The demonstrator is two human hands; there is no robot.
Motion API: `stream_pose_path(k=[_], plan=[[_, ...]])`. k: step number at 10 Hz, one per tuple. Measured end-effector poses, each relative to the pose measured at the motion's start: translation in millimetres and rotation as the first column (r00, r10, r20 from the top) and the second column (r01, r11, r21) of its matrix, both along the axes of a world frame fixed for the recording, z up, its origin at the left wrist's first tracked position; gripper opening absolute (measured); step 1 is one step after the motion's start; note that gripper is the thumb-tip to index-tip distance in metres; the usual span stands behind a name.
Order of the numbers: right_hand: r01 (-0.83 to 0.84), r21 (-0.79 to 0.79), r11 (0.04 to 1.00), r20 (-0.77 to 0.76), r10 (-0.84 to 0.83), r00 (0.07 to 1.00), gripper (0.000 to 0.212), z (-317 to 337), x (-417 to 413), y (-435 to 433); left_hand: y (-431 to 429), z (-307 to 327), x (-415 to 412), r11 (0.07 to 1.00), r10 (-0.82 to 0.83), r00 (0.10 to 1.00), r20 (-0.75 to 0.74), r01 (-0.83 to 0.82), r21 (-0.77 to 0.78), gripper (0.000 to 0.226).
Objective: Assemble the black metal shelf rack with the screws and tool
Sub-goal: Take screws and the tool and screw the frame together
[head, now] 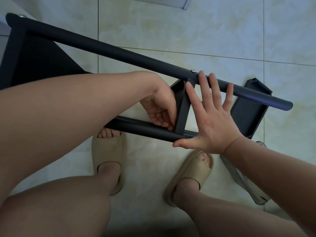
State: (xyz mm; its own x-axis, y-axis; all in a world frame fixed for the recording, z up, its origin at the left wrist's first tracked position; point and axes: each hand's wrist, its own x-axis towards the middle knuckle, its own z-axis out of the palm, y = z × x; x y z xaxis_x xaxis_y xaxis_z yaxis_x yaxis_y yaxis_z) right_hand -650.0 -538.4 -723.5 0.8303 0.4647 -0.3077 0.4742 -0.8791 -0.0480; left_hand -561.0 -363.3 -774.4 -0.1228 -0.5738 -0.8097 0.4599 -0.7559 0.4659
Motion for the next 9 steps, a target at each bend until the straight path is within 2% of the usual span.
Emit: stream_pose_path(k=[6, 9], plan=[[-0.003, -0.003, 1.0, -0.007, 0.003, 1.0, 0.139, 0.2, 0.5, -0.7, 0.6, 0.7, -0.2, 1.0, 0.005, 1.0, -0.012, -0.004, 0.007, 0.011], [-0.008, 0.005, 1.0, -0.001, 0.008, 1.0, 0.138, -1.0, 0.0, -1.5, 0.1, 3.8, 1.6, 0.995, -0.093, 0.994, 0.055, 0.09, 0.049, 0.008]])
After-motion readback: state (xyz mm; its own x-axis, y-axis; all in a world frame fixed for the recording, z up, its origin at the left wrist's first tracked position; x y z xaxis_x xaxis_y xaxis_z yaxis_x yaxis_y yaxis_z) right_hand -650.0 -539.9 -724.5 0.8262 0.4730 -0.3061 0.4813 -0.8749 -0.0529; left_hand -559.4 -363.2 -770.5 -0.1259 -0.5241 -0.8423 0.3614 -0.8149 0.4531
